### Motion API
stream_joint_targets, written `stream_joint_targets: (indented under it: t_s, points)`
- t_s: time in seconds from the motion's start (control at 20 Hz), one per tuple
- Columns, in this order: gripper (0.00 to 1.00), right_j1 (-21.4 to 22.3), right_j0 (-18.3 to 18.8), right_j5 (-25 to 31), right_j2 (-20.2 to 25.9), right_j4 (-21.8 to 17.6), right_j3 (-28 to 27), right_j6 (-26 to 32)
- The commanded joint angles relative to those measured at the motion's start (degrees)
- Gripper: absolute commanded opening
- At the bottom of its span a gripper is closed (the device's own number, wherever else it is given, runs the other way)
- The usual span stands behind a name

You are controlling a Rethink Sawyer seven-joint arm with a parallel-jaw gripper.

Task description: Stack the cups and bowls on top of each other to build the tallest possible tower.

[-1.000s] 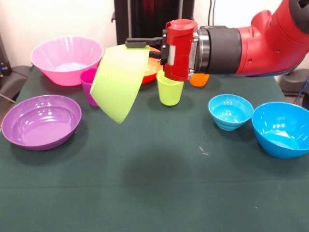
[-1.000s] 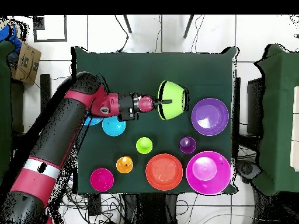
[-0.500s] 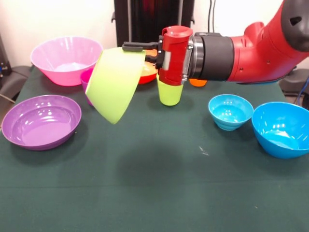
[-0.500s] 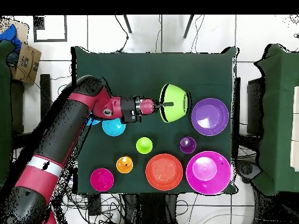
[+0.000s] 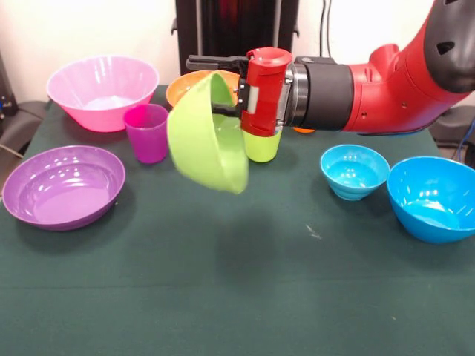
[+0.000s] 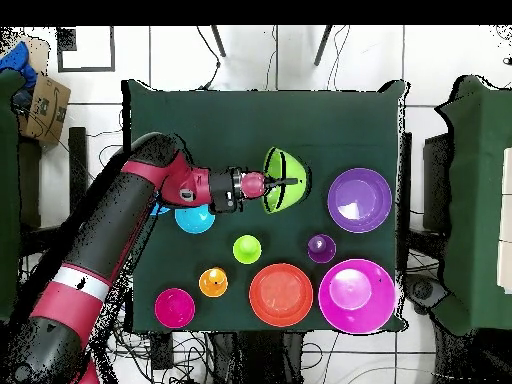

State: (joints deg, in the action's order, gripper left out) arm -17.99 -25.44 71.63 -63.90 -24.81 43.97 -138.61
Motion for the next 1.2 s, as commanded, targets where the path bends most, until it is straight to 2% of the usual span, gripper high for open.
stream_joint_targets:
  t_s: [0.05, 1.0, 1.2]
  points:
    - [1.00, 1.5, 0.6, 1.4, 4.7, 3.7, 0.9, -13.8]
    - [1.00, 3.5, 1.3, 0.9, 5.1, 3.6, 1.1, -12.2]
    - [1.00, 4.6, 1.3, -0.9, 5.6, 3.1, 2.2, -11.5]
